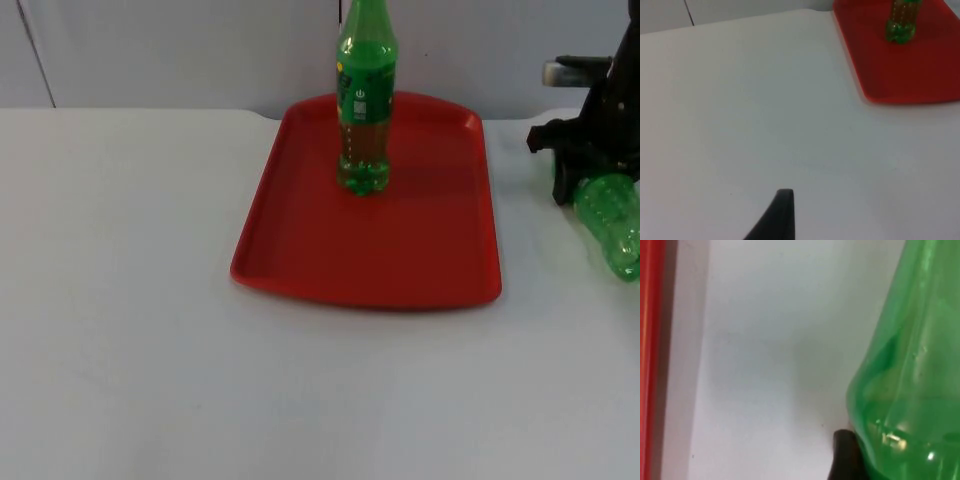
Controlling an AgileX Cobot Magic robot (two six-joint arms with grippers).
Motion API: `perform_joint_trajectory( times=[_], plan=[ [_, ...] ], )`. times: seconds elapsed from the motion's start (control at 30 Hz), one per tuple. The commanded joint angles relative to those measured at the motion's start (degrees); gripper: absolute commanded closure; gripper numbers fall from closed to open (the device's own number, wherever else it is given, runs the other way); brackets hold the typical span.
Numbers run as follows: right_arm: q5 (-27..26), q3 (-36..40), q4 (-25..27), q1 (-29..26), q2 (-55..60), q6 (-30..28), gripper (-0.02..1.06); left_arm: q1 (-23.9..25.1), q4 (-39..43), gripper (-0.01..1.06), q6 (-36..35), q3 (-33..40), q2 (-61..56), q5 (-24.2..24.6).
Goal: Place the bottle upright on the tray.
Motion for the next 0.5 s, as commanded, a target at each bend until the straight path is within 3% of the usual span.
perform_joint_trajectory(
  times=[0.0, 0.47],
  plan=[
    [1.1, -0.2, 0.1, -0.2, -1.9, -1.0, 1.05, 0.2, -0.1, 0.00, -0.4, 0.2, -0.2, -0.1],
    [1.1, 2.1, -2.7, -0.1, -20.0, -4.3, 1.05, 0.2, -0.1, 0.00, -0.4, 0.2, -0.2, -0.1]
  ],
)
